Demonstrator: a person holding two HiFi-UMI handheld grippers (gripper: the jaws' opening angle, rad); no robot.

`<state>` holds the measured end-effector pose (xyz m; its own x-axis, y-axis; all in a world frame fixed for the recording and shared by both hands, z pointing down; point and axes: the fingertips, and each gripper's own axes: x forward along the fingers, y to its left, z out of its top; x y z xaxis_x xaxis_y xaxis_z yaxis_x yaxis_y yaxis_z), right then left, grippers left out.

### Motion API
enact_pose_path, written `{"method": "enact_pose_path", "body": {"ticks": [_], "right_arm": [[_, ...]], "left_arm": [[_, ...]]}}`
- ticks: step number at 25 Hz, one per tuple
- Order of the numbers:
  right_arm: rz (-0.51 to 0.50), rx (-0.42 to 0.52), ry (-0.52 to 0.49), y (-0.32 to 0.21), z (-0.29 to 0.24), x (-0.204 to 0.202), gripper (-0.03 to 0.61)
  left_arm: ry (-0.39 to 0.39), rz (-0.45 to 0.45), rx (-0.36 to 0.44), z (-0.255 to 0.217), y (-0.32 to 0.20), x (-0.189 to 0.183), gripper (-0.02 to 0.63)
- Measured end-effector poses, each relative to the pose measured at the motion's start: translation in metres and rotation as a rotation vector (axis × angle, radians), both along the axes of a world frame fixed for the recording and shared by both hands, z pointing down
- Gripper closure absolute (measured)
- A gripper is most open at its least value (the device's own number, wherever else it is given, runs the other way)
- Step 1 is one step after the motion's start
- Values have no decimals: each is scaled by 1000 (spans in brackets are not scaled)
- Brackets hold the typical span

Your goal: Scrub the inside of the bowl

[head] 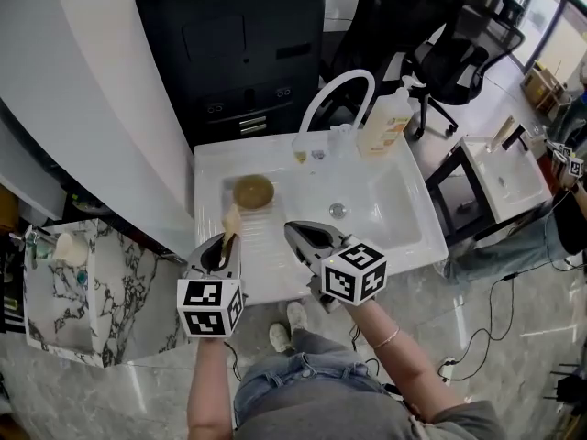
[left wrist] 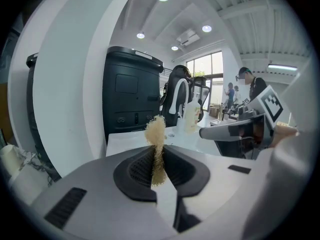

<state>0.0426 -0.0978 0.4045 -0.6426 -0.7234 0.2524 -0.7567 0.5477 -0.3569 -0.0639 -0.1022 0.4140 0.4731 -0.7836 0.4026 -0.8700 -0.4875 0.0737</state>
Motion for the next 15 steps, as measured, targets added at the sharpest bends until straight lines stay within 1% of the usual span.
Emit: {"method": "enact_pose_path", "body": {"ticks": [8, 15], "right_arm": [[42, 23, 33, 15, -7, 1, 569], [86, 46, 107, 31, -5, 7, 569]], "left_arm": [[42, -7, 39, -14, 14, -2, 568], [85, 0, 70, -21, 30, -3, 568]]}}
